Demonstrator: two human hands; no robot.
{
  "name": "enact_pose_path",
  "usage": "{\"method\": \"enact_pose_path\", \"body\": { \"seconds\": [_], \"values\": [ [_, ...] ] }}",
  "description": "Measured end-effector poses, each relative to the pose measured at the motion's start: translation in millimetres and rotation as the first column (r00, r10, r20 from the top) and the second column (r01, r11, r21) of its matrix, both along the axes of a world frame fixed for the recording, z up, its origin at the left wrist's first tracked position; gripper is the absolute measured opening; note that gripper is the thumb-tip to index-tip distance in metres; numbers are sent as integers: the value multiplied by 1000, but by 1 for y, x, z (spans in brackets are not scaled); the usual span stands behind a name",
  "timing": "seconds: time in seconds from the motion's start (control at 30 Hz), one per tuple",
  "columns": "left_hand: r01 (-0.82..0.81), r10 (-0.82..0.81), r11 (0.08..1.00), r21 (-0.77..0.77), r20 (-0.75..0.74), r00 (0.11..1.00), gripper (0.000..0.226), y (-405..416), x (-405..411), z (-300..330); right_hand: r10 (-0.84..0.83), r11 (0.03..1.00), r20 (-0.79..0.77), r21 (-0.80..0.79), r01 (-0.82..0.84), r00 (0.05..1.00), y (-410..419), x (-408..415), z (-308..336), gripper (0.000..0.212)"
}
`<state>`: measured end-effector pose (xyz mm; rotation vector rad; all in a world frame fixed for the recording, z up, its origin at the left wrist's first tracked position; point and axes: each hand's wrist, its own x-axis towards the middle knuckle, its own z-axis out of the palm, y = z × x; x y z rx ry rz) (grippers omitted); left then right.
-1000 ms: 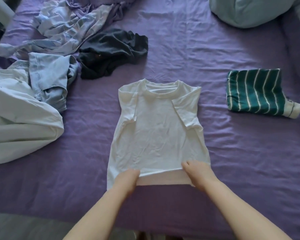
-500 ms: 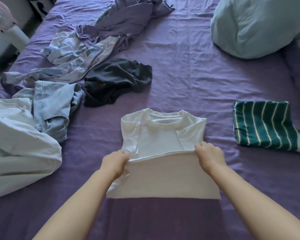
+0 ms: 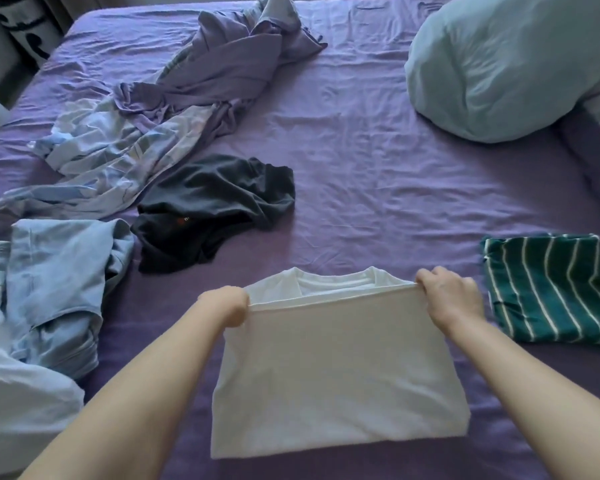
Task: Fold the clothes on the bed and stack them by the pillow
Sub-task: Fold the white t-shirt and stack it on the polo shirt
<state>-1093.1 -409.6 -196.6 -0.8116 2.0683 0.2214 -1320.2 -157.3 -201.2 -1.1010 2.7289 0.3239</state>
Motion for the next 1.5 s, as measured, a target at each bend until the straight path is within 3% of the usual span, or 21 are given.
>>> {"method": "enact_pose_path", "body": {
  "seconds": [0.17,0.23,0.33,0.47,0.53,0.63,0.8,0.93,1.03,1.1,1.13,1.23,1.3,1.5],
  "values": [
    [336,-347,928,-161,-51,936,32,-12,-29,-7,-34,999,-21,19,34,999,-15,-11,-13,22],
    [348,-363,925,-154,-86,928,30,-23,-33,-13,-31,998,-38,46,32,999,-17,-16,-19,22],
    [129,-129,992,-8,-156,979,26,-41,-35,-21,-27,997,-56,68,31,998,-19,-20,-26,22],
    [-132,154,978,159,-138,978,22,-52,-43,-23,-40,995,-62,86,45,997,-21,-20,-32,23],
    [-204,222,971,122,-161,961,25,-50,-47,-23,-52,996,-60,75,57,997,-24,-20,-33,23],
    [-244,228,968,-63,-190,955,16,-40,-52,-24,-66,996,-85,55,71,994,-29,-19,-34,25],
    [-71,44,959,-274,-105,994,19,-29,-55,-23,-80,995,-94,49,85,992,-28,-22,-40,22],
    [177,-210,881,-438,-28,977,28,-23,-49,-25,-33,990,-142,-138,14,989,-27,-24,-52,19],
    [111,-435,756,-645,-367,822,25,2,-46,-36,70,931,-229,-334,-146,971,-28,-9,-61,31],
    [78,-430,849,-522,-598,676,33,41,-43,-51,158,917,-151,-345,-202,976,-29,20,-71,40],
    [89,-373,900,-427,-648,664,41,64,-40,-61,194,918,-96,-334,-215,976,-28,36,-77,41],
    [38,-218,959,-281,-644,733,53,108,-29,-86,222,954,65,-220,-203,973,-27,71,-94,48],
    [-38,-136,966,-254,-631,763,67,109,-22,-101,189,969,79,-176,-173,979,-25,69,-106,54],
    [-14,-141,970,-241,-612,778,78,94,-19,-124,258,956,93,-169,-240,962,-26,55,-123,62]
  ]
}}
